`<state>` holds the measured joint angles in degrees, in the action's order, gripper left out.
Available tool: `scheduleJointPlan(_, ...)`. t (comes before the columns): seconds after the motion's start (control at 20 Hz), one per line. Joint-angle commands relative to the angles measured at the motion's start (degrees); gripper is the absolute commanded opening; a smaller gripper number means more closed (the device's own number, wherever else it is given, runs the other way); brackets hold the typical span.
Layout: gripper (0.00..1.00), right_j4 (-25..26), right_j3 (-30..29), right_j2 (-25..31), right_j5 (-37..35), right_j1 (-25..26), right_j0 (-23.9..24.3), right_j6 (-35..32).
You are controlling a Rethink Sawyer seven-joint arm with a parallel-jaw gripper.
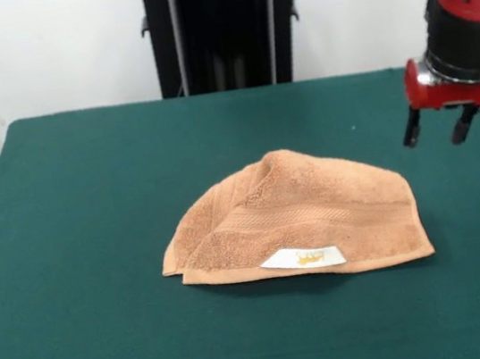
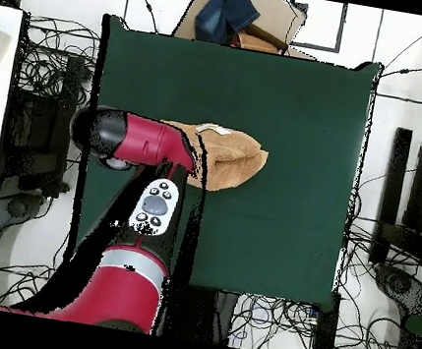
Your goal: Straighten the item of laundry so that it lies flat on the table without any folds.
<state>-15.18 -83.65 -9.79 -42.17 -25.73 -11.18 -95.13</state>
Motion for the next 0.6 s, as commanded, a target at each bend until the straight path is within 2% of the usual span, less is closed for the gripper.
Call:
scheduleJointPlan(0.05,1.00,-2.44,1.88,1.92,-2.63,1.49,-0.14,-15.77)
scheduleJointPlan(0.35,1.00,-2.32,2.74,1.92,-3.19,1.37,0.99,-14.92)
scheduleJointPlan(0.6,1.00,-1.80,4.79,2.66,-3.08,3.32,2.76,-12.95)
